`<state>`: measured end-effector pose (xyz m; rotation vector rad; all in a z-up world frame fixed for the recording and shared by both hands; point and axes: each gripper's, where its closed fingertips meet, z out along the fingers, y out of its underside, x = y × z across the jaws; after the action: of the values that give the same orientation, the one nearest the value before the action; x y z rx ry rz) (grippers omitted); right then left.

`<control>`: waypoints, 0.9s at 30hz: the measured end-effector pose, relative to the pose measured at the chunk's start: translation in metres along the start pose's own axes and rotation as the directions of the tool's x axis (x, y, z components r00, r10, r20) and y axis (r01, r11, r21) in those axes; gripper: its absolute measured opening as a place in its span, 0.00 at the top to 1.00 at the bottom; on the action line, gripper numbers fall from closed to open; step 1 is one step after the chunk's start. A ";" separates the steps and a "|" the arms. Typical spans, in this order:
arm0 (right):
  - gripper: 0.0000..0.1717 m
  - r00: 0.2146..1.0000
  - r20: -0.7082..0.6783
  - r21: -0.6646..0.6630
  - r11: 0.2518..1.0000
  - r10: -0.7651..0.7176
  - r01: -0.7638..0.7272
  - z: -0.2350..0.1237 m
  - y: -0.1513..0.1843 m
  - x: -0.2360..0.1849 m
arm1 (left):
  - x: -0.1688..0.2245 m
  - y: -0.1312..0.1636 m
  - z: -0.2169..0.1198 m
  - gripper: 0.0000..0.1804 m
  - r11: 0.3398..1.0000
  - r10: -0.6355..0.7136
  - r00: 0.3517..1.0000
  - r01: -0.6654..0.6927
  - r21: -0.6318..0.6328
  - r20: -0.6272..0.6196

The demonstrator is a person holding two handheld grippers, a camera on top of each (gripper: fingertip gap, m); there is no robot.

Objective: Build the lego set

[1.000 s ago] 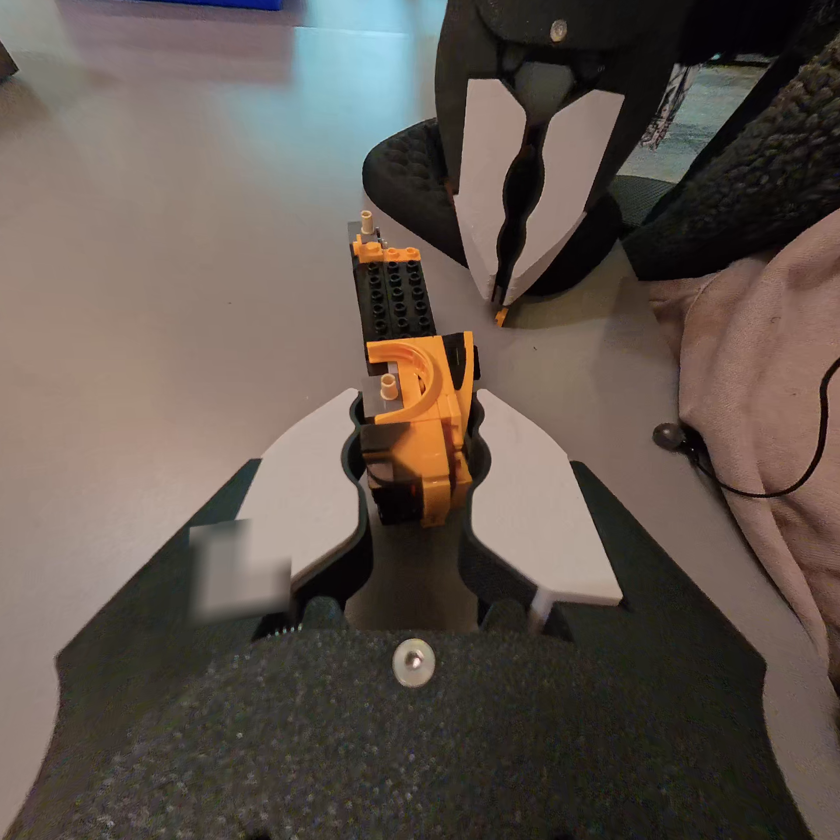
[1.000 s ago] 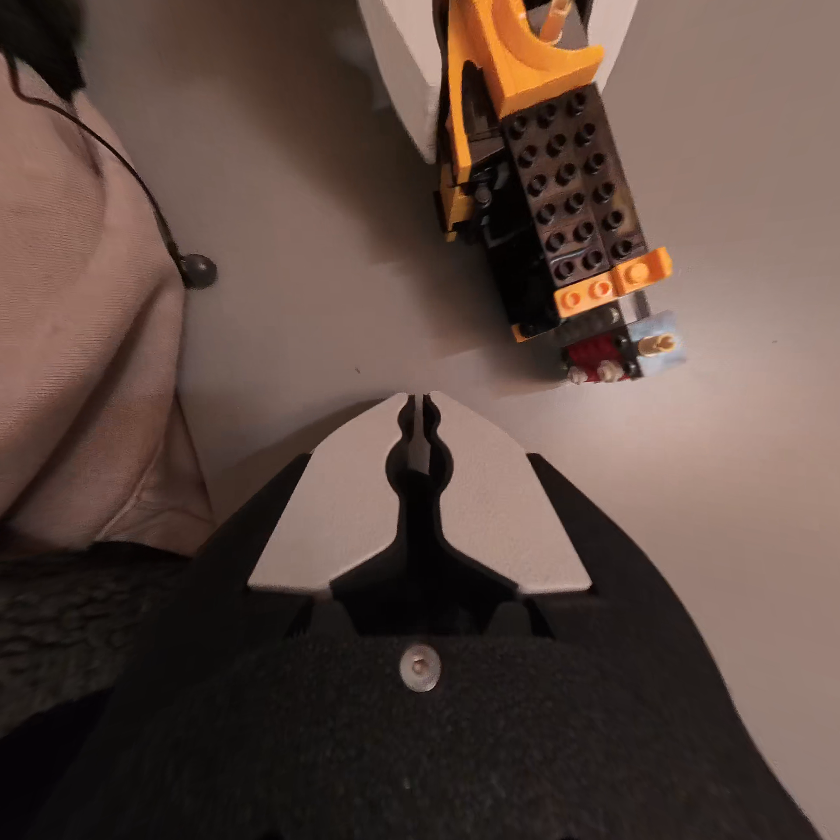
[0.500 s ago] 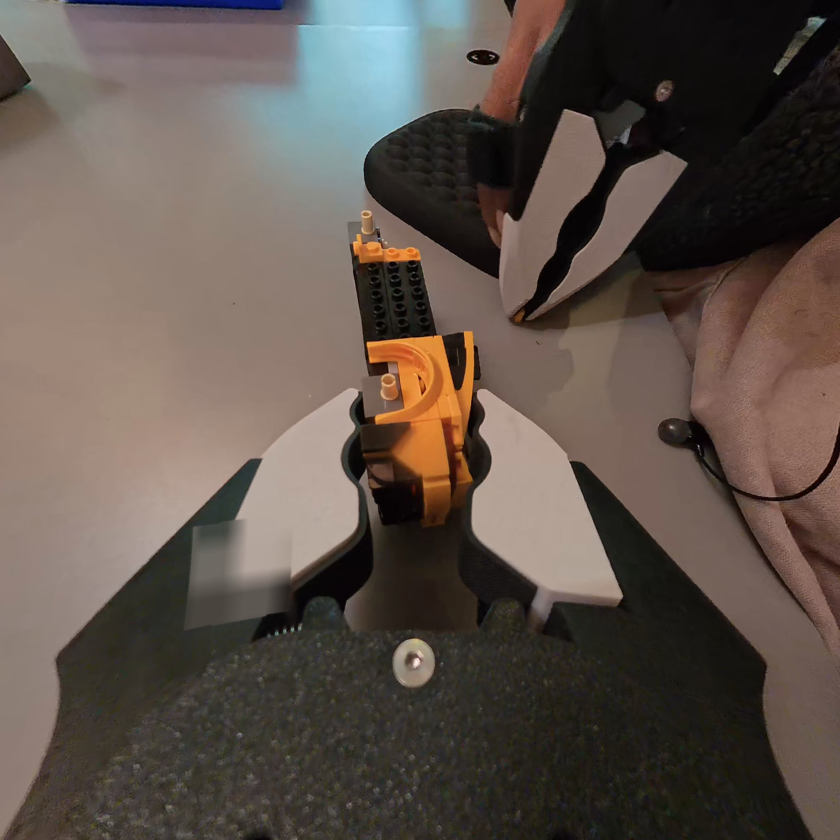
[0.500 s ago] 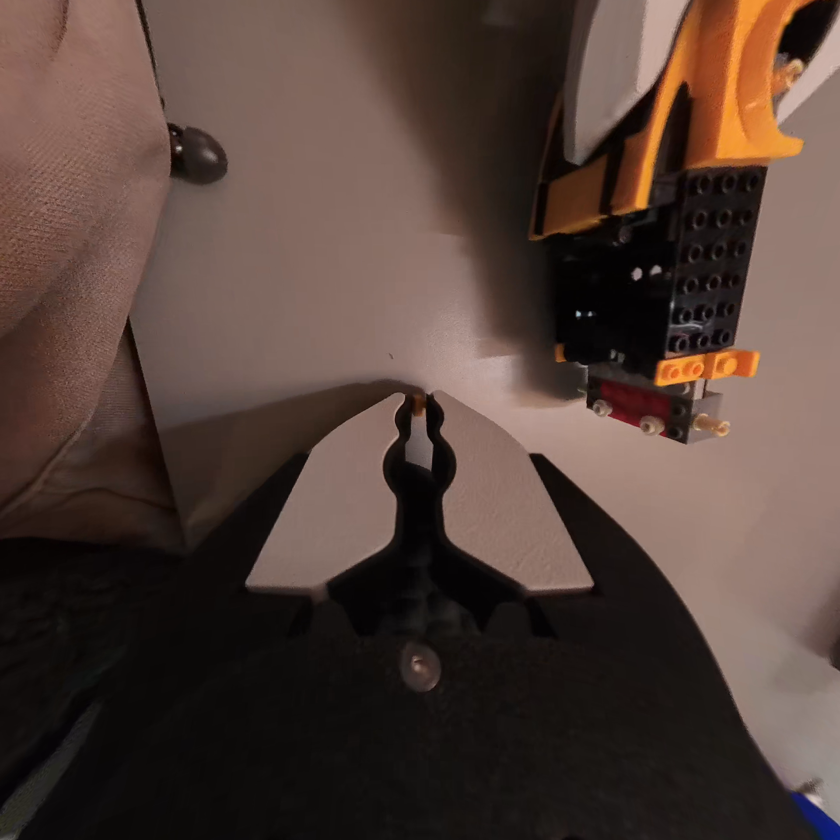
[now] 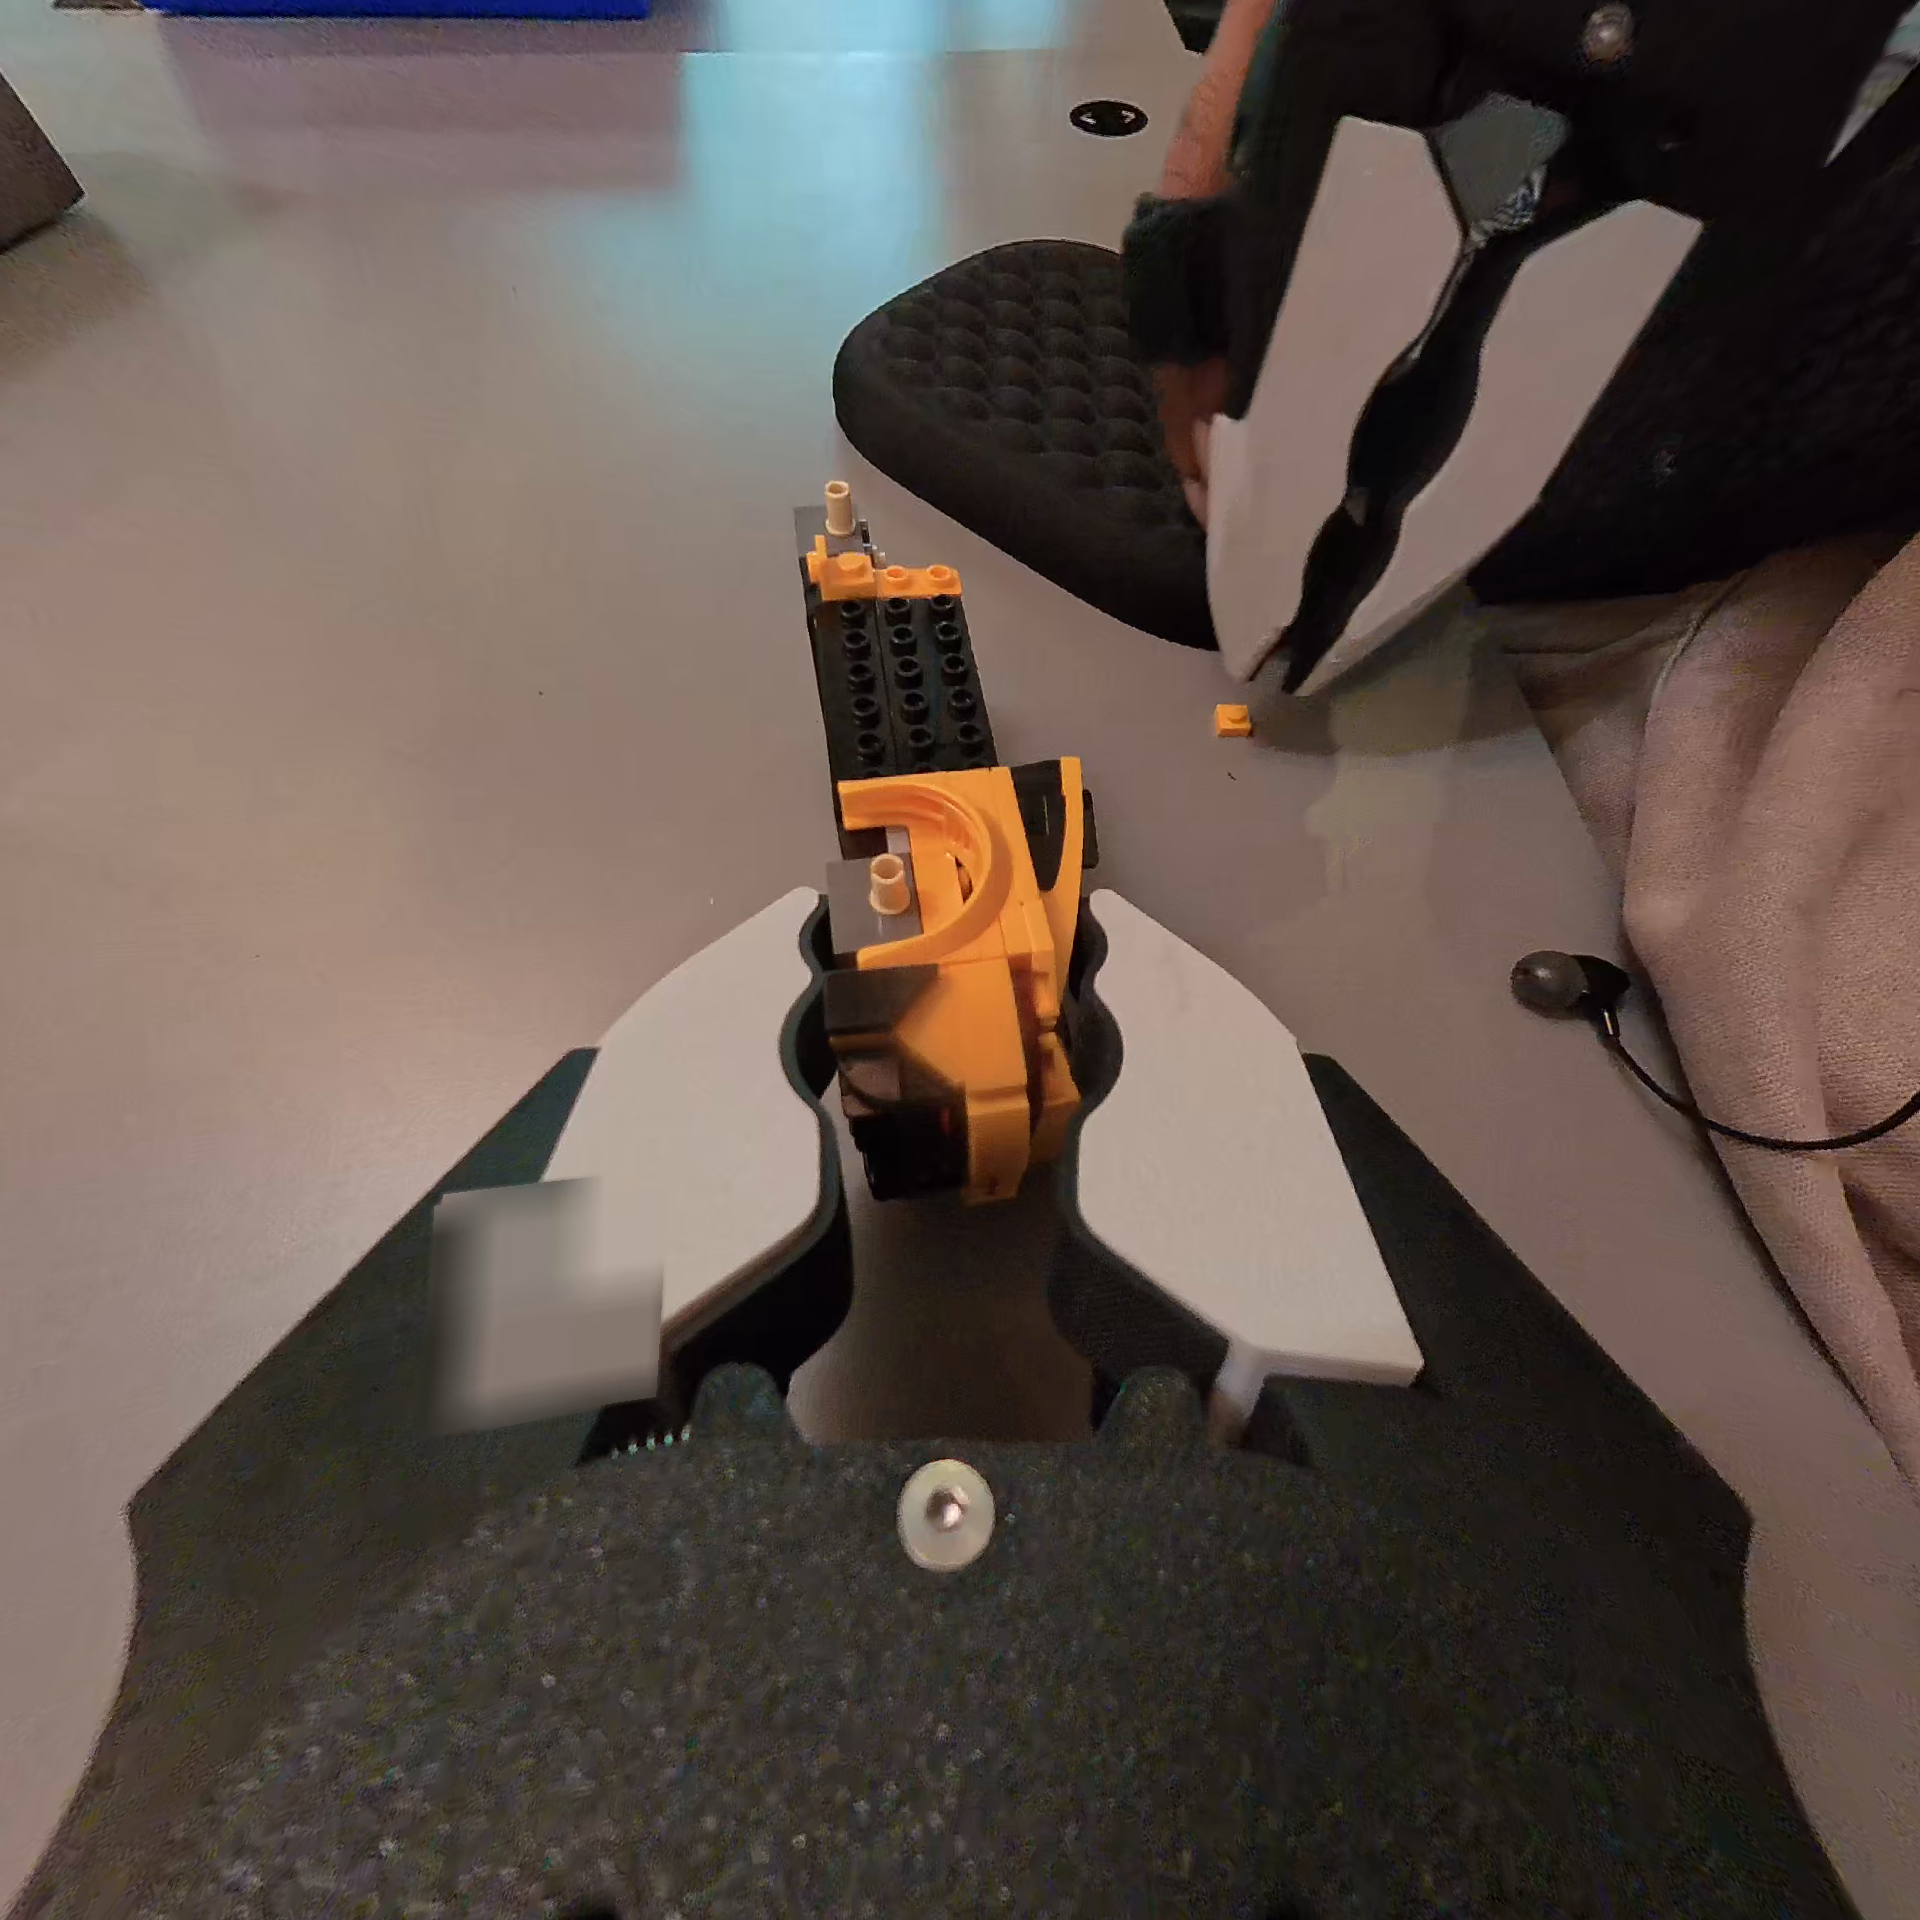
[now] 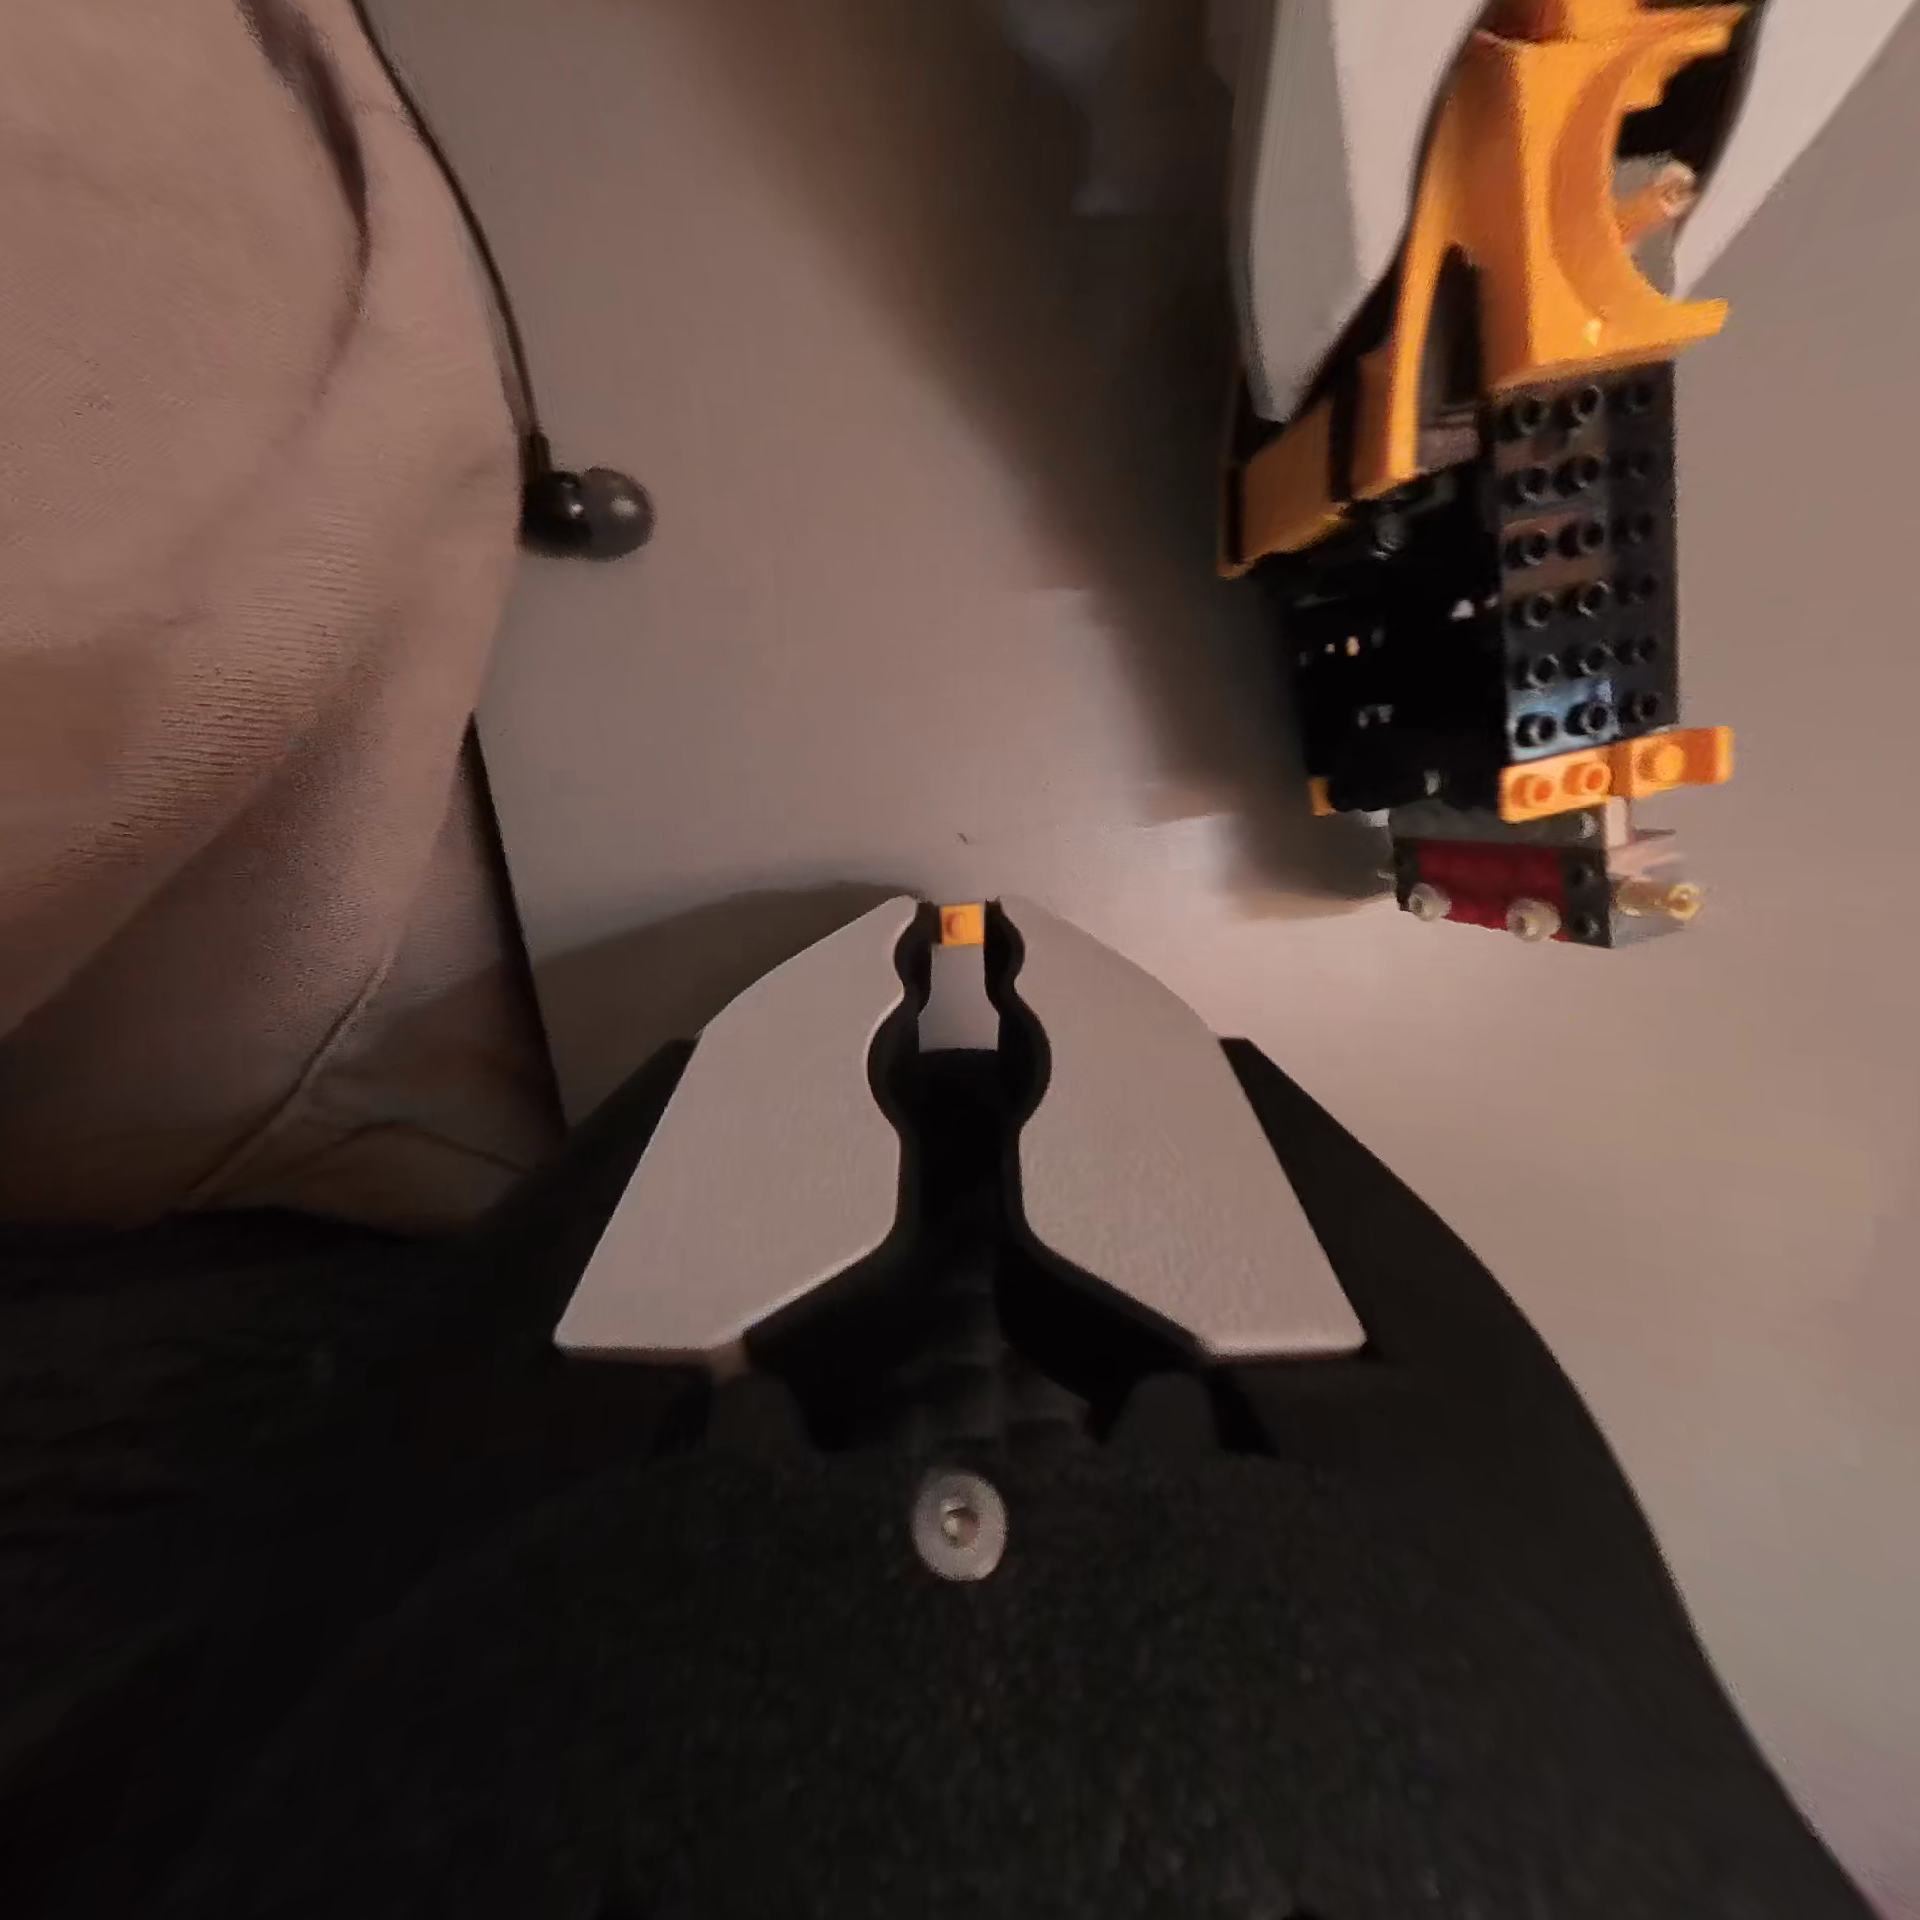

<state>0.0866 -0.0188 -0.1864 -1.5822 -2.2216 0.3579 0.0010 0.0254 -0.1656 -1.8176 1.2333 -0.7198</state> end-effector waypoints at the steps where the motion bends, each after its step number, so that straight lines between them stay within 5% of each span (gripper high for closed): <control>1: 0.94 1.000 0.020 -0.001 1.000 0.015 -0.015 0.001 0.001 0.002 | 0.000 0.000 0.000 0.76 1.000 -0.001 1.000 0.001 0.000 0.000; 20: 0.97 0.977 0.211 -0.123 0.992 -0.002 0.029 0.012 0.010 -0.001 | 0.002 0.002 -0.001 0.76 1.000 0.003 1.000 -0.003 -0.005 -0.009; 27: 1.00 0.995 0.094 -0.029 0.999 -0.020 0.023 -0.024 -0.013 0.050 | 0.001 0.002 -0.001 0.76 1.000 -0.002 1.000 0.002 -0.006 -0.013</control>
<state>0.0723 0.0241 -0.1512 -1.5858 -2.3234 0.4017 -0.0007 0.0233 -0.1669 -1.8225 1.2435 -0.7308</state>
